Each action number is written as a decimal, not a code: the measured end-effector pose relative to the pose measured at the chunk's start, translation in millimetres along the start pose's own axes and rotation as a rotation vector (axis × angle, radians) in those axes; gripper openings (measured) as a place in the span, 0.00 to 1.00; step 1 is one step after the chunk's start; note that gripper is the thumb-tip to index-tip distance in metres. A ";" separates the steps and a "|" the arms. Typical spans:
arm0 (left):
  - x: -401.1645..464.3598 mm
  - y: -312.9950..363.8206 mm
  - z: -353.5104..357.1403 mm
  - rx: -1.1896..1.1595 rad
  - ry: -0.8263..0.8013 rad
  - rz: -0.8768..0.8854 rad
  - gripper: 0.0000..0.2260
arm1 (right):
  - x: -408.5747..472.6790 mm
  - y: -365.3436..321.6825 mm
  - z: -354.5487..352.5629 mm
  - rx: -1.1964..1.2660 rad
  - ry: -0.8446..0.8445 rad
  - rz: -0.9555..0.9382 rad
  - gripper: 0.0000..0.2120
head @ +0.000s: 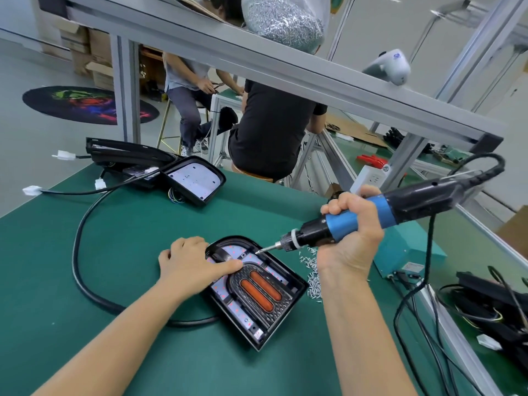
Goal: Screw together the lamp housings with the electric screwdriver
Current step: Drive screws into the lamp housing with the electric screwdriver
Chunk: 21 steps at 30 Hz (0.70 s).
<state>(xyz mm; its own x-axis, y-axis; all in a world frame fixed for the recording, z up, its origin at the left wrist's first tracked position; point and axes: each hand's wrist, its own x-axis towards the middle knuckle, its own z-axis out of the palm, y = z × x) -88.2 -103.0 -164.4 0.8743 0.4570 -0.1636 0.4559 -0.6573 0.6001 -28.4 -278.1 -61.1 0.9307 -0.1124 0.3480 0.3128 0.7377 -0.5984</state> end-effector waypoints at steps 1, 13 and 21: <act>2.8 0.9 2.6 0.006 0.007 -0.002 0.34 | 1.5 4.8 0.1 -0.028 0.003 -0.006 0.13; -0.3 9.7 7.1 -0.536 0.004 0.055 0.26 | 10.6 35.3 -3.3 -0.227 -0.015 -0.058 0.13; 0.8 10.9 11.6 -0.579 0.028 0.073 0.26 | 12.4 35.6 -3.5 -0.263 -0.040 -0.070 0.12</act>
<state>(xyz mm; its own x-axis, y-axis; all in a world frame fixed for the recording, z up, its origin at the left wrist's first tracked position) -80.5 -116.8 -167.1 0.8915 0.4441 -0.0899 0.2225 -0.2562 0.9407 -5.0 -255.6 -80.6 0.8984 -0.1265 0.4205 0.4195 0.5302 -0.7368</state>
